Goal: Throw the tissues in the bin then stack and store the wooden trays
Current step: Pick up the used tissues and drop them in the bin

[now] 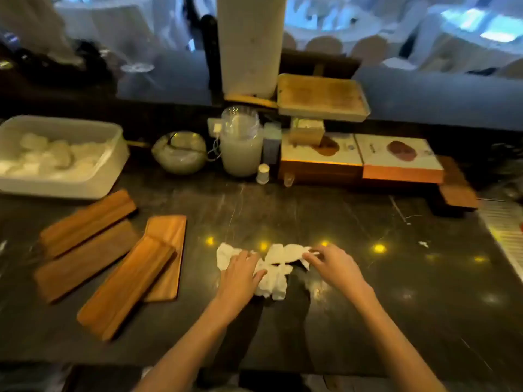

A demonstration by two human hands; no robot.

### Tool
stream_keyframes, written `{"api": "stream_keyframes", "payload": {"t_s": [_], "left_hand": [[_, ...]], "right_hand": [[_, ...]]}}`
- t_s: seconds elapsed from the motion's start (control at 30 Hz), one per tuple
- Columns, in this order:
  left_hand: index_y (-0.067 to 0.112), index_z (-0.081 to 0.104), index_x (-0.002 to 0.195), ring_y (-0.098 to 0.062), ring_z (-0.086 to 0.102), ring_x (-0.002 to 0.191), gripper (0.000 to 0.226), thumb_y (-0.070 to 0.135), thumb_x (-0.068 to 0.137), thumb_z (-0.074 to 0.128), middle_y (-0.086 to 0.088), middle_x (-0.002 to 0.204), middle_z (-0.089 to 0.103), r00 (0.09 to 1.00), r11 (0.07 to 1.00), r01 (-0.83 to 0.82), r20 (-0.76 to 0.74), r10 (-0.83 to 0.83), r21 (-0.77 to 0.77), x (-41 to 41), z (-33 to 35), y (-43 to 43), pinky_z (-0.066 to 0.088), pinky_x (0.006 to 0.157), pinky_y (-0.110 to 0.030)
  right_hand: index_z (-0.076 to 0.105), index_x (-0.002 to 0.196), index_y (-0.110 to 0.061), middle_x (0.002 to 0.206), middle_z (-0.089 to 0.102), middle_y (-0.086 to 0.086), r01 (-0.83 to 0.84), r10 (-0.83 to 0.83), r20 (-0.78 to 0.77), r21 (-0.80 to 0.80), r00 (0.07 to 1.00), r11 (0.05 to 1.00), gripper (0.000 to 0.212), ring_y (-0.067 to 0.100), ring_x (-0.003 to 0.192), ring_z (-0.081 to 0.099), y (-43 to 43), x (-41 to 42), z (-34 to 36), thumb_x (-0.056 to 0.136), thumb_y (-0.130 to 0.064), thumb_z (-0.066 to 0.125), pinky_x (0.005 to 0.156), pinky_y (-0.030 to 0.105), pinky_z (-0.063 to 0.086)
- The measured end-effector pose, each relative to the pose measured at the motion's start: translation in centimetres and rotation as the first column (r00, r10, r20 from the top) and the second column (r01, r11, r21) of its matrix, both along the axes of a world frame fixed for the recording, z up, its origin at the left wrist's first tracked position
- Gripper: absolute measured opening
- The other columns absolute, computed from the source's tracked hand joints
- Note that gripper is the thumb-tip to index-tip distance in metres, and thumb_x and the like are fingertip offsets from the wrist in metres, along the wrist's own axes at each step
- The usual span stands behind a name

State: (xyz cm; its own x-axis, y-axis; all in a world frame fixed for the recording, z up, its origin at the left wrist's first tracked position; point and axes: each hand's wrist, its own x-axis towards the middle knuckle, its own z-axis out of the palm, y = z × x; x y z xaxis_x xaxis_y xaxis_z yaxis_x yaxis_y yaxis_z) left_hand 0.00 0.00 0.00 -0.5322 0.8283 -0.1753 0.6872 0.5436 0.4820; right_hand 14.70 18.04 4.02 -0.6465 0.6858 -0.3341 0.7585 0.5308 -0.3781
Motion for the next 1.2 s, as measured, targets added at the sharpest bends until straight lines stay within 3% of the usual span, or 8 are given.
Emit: {"api": "stream_keyframes", "payload": {"t_s": [0.23,0.57,0.73,0.8,0.93,1.03,1.13,1.2], "left_hand": [[0.015,0.052,0.127,-0.026,0.047,0.12,0.035,0.018,0.093,0.055,-0.008,0.128,0.047,0.978,0.96,-0.201,0.014,0.208,-0.196,4.3,-2.1,1.0,0.046,0.096,-0.036],[0.014,0.049,0.125,-0.023,0.046,0.116,0.034,0.007,0.092,0.054,-0.008,0.128,0.045,0.934,0.934,-0.353,0.044,0.355,-0.053,7.4,-2.2,-1.1,0.046,0.098,-0.035],[0.017,0.046,0.133,-0.02,0.047,0.119,0.041,0.012,0.094,0.058,-0.006,0.131,0.044,0.937,0.938,-0.347,0.047,0.347,-0.009,7.8,-2.4,-2.3,0.045,0.103,-0.029],[0.017,0.052,0.126,-0.017,0.048,0.114,0.033,0.013,0.094,0.057,-0.004,0.126,0.044,0.947,0.948,-0.318,0.051,0.317,0.024,7.3,-2.6,-3.0,0.043,0.098,-0.021],[0.019,0.054,0.112,-0.009,0.046,0.106,0.017,0.017,0.095,0.056,0.001,0.123,0.041,0.951,0.95,-0.291,0.144,0.274,0.113,6.5,-2.3,-4.0,0.041,0.094,-0.017],[0.02,0.051,0.102,-0.008,0.049,0.1,0.012,0.017,0.094,0.06,0.002,0.118,0.043,0.945,0.942,-0.277,0.228,0.233,0.187,6.5,-1.9,-4.8,0.049,0.091,-0.02],[0.017,0.049,0.097,-0.01,0.05,0.088,0.016,0.019,0.091,0.063,0.002,0.107,0.046,0.932,0.937,-0.268,0.305,0.194,0.223,7.5,-1.9,-6.0,0.043,0.075,-0.015],[0.013,0.05,0.097,-0.016,0.051,0.086,0.016,0.019,0.091,0.064,-0.002,0.103,0.05,0.922,0.937,-0.259,0.348,0.168,0.235,8.3,-2.1,-7.3,0.043,0.071,-0.021]], "right_hand": [[0.041,0.142,-0.025,0.143,0.041,0.015,-0.238,0.253,0.178,-0.104,0.951,0.966,0.055,0.037,0.122,0.052,1.6,-4.2,-6.0,0.093,-0.048,0.048,0.096,0.044,0.045],[0.049,0.124,-0.012,0.142,0.037,0.022,-0.238,0.241,0.185,-0.036,0.953,0.971,0.044,0.038,0.118,0.051,1.3,-0.9,-9.5,0.093,-0.042,0.054,0.091,0.046,0.047],[0.056,0.114,-0.007,0.142,0.035,0.022,-0.203,0.193,0.141,0.056,0.971,0.978,0.022,0.04,0.114,0.051,1.3,0.4,-9.7,0.096,-0.019,0.046,0.091,0.047,0.05],[0.054,0.114,-0.006,0.144,0.038,0.023,-0.159,0.154,0.086,0.052,0.984,0.986,0.022,0.041,0.113,0.054,1.1,0.8,-9.5,0.097,-0.013,0.042,0.089,0.047,0.05],[0.048,0.115,-0.003,0.111,0.064,0.017,0.089,-0.09,-0.058,-0.034,0.994,0.995,0.021,0.035,0.1,0.063,0.3,2.5,-8.1,0.098,-0.011,0.04,0.082,0.044,0.053],[0.05,0.105,-0.009,0.099,0.064,0.01,0.218,-0.236,-0.189,-0.107,0.953,0.97,0.012,0.024,0.087,0.063,-1.4,5.4,-7.3,0.098,-0.018,0.046,0.073,0.041,0.055],[0.052,0.095,-0.017,0.095,0.064,0.003,0.291,-0.323,-0.267,-0.152,0.908,0.944,0.002,0.011,0.08,0.06,-4.4,9.2,-7.0,0.096,-0.019,0.054,0.062,0.023,0.049],[0.053,0.09,-0.02,0.092,0.062,0.0,0.34,-0.383,-0.284,-0.189,0.879,0.921,0.006,0.011,0.08,0.06,-7.1,12.1,-7.0,0.094,-0.017,0.058,0.063,0.022,0.049]]}}
